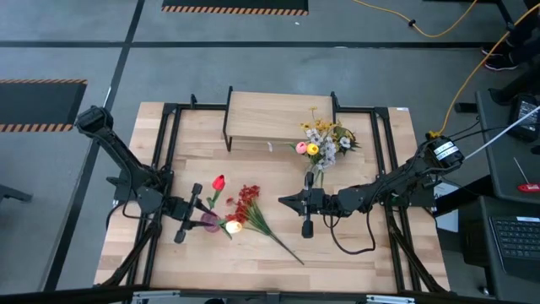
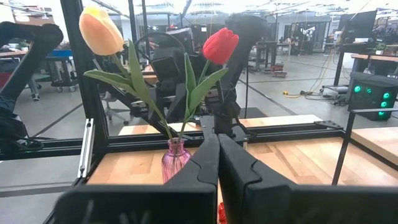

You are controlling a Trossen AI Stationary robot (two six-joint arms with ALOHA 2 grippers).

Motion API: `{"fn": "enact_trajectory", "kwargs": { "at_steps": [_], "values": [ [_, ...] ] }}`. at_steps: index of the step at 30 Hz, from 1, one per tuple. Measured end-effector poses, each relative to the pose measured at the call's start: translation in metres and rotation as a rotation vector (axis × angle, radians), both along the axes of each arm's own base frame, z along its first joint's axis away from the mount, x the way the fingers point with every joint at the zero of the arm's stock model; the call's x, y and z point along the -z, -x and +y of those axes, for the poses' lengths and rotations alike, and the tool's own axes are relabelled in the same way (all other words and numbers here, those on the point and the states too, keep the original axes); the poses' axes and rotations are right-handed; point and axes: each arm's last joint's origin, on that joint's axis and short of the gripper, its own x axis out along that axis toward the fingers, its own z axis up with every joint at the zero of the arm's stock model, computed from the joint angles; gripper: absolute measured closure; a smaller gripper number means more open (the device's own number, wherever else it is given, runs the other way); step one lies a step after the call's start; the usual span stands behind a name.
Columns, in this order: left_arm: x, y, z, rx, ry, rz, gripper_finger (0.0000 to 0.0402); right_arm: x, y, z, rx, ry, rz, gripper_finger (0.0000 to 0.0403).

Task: Pick and place flowers into a vace then onto a shelf
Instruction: Put the light yellow flower into the violet vase

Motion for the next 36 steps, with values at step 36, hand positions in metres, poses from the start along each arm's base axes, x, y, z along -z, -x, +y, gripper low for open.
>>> {"fn": "enact_trajectory", "kwargs": {
  "at_steps": [36],
  "values": [
    [-0.019,0.010,0.001,-0.051,0.112,-0.171,0.0397,0.000,0.000,0.000,0.000,0.003,0.001,0.0398]
  ]
}}
